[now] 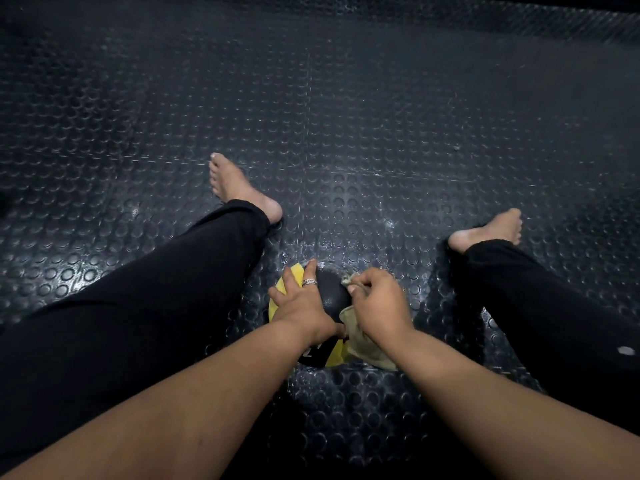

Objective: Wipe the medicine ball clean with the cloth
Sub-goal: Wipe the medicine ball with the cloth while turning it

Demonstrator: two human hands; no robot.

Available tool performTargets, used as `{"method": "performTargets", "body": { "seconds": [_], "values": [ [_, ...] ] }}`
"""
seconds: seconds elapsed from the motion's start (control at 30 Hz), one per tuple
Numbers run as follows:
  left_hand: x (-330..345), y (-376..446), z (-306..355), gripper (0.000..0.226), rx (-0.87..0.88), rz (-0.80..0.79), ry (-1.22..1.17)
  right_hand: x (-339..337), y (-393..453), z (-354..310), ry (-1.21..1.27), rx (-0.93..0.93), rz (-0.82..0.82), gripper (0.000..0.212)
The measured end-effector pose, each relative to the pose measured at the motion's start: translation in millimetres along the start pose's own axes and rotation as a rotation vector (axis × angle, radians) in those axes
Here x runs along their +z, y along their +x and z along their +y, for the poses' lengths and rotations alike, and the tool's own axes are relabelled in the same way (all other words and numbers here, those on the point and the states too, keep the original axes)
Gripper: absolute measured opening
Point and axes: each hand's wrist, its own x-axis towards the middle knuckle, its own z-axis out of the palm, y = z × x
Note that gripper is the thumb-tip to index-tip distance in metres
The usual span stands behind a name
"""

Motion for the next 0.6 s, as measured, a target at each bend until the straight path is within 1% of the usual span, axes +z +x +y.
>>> {"method": "performTargets", "body": {
  "seconds": [0.1, 0.17, 0.23, 0.3, 0.43, 0.57, 0.6],
  "values": [
    [1, -2, 2, 0.136, 0.006, -0.006, -0.002, -11, 10, 3, 0.065, 0.113, -0.014, 0.005],
    [2, -4, 3, 0.137, 0.008, -0.008, 0.005, -18, 22, 11, 0.003, 0.193, -0.043, 0.006],
    [3, -6, 4, 0.136, 0.007, -0.007, 0.003, -21, 26, 17, -0.051, 0.218, -0.089, 0.009],
    [1, -4, 3, 0.136, 0.005, -0.003, -0.002, -20, 25, 20, -0.023, 0.200, -0.075, 0.009],
    [1, -1, 5, 0.137, -0.007, -0.006, 0.016, -15, 13, 20, 0.094, 0.176, 0.049, 0.005],
    [2, -1, 4, 0.137, 0.003, 0.000, 0.022, -8, 5, 17, 0.006, 0.056, 0.055, 0.006],
    [2, -1, 3, 0.137, 0.005, 0.000, 0.019, -8, 7, 16, -0.014, 0.050, 0.052, 0.007]
  ]
}}
